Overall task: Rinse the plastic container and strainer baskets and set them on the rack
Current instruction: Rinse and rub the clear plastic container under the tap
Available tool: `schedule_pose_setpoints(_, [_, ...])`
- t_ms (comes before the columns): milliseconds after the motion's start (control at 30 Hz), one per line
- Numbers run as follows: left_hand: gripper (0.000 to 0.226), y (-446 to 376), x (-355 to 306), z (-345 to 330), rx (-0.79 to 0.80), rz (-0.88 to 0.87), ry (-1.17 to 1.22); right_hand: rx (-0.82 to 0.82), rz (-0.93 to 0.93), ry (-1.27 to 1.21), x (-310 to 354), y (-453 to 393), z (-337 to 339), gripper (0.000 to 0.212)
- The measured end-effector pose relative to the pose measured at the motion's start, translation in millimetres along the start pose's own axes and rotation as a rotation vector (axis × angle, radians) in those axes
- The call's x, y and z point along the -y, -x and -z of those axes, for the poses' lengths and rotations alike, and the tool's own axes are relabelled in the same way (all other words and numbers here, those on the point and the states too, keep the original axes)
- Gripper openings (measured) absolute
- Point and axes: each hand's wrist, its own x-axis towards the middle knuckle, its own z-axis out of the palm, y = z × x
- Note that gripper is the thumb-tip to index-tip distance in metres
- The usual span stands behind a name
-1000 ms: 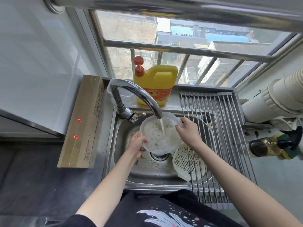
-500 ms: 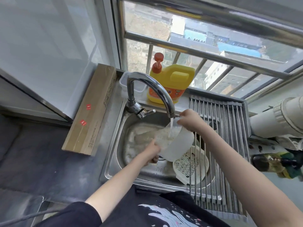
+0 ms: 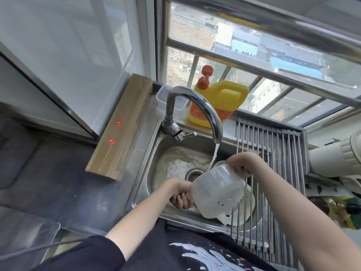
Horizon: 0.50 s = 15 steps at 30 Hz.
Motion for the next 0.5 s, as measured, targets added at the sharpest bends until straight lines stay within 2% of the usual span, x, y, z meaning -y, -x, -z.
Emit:
schedule_pose_setpoints(33, [0.027, 3, 0, 0, -0.08, -0.007, 0.002, 0.019, -0.006, -0.025, -6, -1, -2, 0.033])
schedule_pose_setpoints(100, [0.022, 6, 1, 1, -0.348, -0.074, -0.005, 0.058, 0.02, -0.035, -21, -1, -9, 0.029])
schedule_pose_setpoints(167, [0.019, 8, 3, 6, -0.635, -0.248, -0.094, 0.089, 0.102, -0.048, -39, 0, -20, 0.012])
schedule_pose_setpoints(200, [0.03, 11, 5, 10, -0.736, -0.332, -0.162, 0.086, 0.158, -0.075, -47, 1, -28, 0.014])
schedule_pose_setpoints(267, [0.042, 18, 10, 15, -0.824, -0.451, -0.287, 0.041, 0.24, -0.159, -60, 4, -49, 0.041])
schedule_pose_setpoints(367, [0.052, 24, 21, 19, -0.863, -0.534, -0.37, -0.156, 0.368, -0.255, -66, 0, -80, 0.056])
schedule_pose_setpoints(500, [0.034, 26, 25, 19, -0.996, -0.591, -0.359, -0.382, 0.506, -0.383, -64, -7, -98, 0.067])
